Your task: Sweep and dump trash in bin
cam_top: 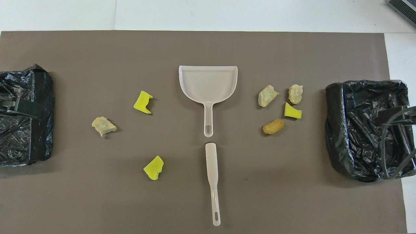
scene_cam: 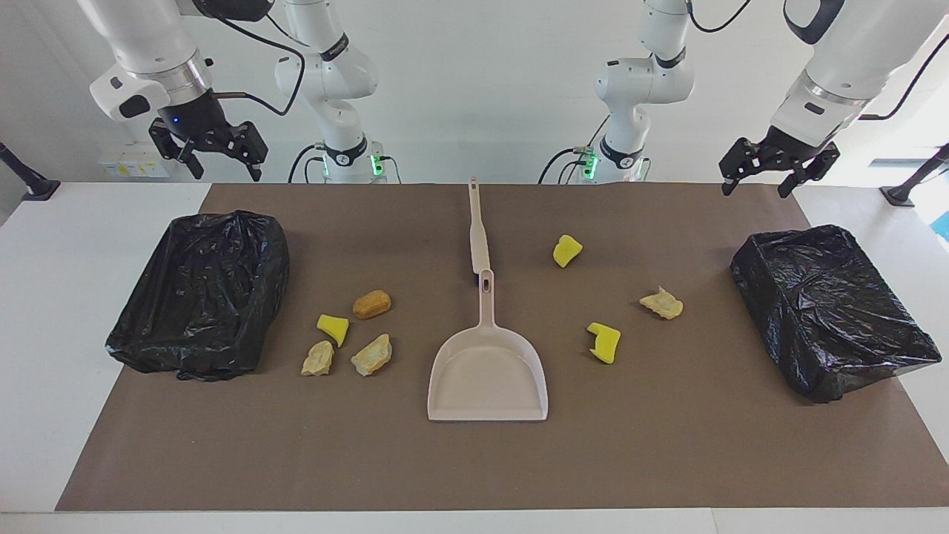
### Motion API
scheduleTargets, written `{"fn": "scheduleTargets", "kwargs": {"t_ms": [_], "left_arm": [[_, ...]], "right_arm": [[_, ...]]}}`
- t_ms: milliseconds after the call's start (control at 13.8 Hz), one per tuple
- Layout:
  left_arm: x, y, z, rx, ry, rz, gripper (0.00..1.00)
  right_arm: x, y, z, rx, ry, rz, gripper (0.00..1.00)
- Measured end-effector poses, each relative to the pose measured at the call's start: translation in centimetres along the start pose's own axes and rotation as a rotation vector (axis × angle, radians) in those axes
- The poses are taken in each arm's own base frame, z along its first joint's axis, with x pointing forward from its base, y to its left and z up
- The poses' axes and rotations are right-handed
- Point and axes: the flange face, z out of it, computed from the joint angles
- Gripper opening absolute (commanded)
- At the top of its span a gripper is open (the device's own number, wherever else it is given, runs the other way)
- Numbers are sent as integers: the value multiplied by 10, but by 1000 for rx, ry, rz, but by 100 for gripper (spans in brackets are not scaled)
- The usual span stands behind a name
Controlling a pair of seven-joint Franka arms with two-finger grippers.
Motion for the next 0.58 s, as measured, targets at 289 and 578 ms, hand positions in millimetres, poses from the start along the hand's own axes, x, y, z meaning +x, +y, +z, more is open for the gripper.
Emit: {"fn": "scheduleTargets", "kwargs": {"t_ms": [289,578], "left_arm": [[1,7,5,-36,-5,8,100],[2,57,26,-48,45,92,100]], "right_arm": [[0,-10,3,-1,-6,-18,100],[4,-58,8,11,18,-40,100]]}}
